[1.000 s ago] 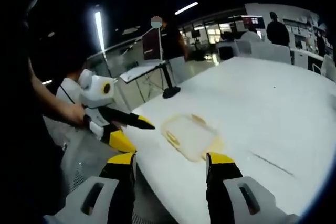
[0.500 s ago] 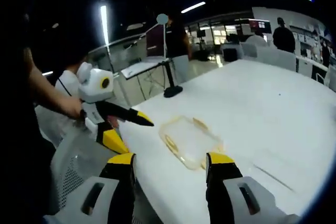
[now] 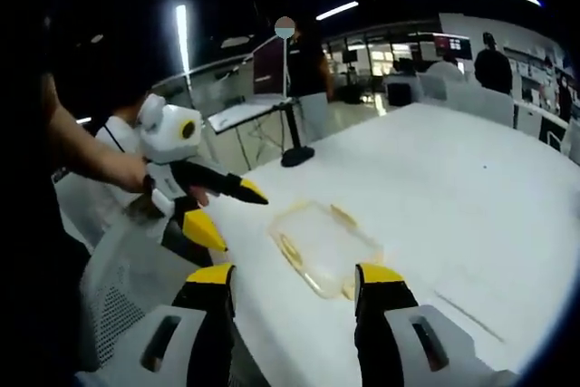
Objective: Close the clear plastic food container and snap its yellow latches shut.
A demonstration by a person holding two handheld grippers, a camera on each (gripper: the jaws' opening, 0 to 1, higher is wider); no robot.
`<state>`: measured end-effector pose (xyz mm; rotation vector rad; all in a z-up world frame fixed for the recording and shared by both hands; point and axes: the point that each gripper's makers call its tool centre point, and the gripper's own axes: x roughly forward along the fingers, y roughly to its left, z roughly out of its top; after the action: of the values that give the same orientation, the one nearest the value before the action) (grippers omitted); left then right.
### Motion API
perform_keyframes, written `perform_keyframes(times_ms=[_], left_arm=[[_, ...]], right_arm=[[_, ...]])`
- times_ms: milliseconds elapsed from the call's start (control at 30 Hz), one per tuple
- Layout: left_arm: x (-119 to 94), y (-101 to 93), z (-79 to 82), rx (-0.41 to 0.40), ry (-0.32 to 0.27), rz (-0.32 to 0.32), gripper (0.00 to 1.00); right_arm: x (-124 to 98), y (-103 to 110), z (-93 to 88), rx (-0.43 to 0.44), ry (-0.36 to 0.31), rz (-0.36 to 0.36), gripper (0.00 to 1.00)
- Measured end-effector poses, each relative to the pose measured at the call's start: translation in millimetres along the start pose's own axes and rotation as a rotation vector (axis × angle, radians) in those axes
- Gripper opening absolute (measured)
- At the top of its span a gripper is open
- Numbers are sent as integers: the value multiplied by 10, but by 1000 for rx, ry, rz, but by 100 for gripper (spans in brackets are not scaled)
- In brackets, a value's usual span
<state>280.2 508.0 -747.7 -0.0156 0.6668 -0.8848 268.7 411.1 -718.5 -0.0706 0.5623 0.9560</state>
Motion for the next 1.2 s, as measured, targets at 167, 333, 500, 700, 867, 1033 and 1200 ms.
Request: perform_keyframes(times_ms=[167, 333, 500, 700, 867, 1033, 1200], left_arm=[[-12, 49, 8, 7, 10, 6, 69], [-21, 103, -44, 21, 42, 14, 69], [-47, 164, -77, 22, 53, 21, 69], [-64, 266, -74, 27, 72, 30, 70], [-56, 305, -74, 39, 85, 33, 70], [-49, 350, -88, 43, 94, 41, 70], [-33, 379, -103, 41, 100, 42, 70]], right_arm=[[11, -37, -7, -9, 10, -9, 52], [25, -50, -29, -22, 19, -14, 51], [40, -45, -48, -37, 27, -12, 50], [67, -63, -45, -52, 33, -10, 50], [95, -128, -3, -50, 28, -15, 50], [110, -185, 10, -52, 32, -21, 50], [144, -223, 26, -55, 39, -18, 50]])
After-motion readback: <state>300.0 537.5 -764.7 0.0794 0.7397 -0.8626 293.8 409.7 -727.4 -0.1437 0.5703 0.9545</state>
